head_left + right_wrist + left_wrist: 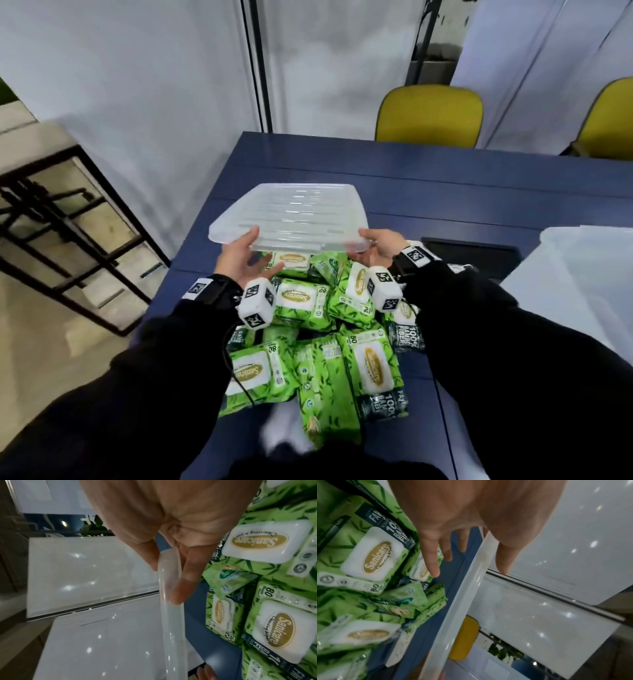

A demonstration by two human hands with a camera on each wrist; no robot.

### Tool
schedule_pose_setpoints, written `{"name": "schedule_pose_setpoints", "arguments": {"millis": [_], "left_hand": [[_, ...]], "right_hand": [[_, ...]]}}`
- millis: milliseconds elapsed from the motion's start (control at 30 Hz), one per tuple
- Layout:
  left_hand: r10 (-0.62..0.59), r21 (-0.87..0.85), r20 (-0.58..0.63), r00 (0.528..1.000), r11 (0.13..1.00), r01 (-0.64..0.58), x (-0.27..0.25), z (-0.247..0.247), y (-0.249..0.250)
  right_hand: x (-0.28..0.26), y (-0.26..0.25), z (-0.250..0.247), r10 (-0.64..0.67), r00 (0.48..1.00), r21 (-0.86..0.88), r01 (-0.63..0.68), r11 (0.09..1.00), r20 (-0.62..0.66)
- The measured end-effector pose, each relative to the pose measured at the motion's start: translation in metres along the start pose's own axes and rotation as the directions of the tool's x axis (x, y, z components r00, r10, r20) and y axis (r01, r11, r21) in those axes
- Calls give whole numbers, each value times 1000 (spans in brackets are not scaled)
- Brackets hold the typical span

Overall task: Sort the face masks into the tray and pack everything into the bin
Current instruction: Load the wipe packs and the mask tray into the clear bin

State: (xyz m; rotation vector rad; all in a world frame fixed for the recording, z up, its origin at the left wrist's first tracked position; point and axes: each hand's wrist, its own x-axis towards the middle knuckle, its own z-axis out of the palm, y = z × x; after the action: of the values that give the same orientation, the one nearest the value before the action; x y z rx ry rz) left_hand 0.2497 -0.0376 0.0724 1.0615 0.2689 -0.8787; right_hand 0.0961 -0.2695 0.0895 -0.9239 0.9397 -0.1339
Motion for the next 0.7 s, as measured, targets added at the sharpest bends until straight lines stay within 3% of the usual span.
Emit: {"name": "schedule_pose_setpoints", "arguments": {"millis": [133,233,333,400,500,633,700], "left_hand": [[12,-36,-46,999,999,-14,34,1,-1],[82,-86,-71,994,992,-88,66,-4,17],[133,-73,-147,980,987,-144,108,-16,36],[161,-34,-235,959,984,-173,132,-23,41],[155,107,-355,922,986,-125,169,-38,37],[115,337,-345,932,941,9,203,-68,25],[121,328,-364,923,945,5,215,-79,20]], "right_hand": [[29,19,26,-1,1000,20,1,1000,24],[47,20,25,-15,999,-132,21,991,47],[68,20,10,2,999,-278,-14,961,-43],[82,29,-3,-54,988,-366,-2,930,-142],[105,52,-24,-243,946,-593,73,802,-214],[105,88,-34,-338,920,-848,13,529,-197],[103,98,-33,-399,905,-888,56,456,-147]]}}
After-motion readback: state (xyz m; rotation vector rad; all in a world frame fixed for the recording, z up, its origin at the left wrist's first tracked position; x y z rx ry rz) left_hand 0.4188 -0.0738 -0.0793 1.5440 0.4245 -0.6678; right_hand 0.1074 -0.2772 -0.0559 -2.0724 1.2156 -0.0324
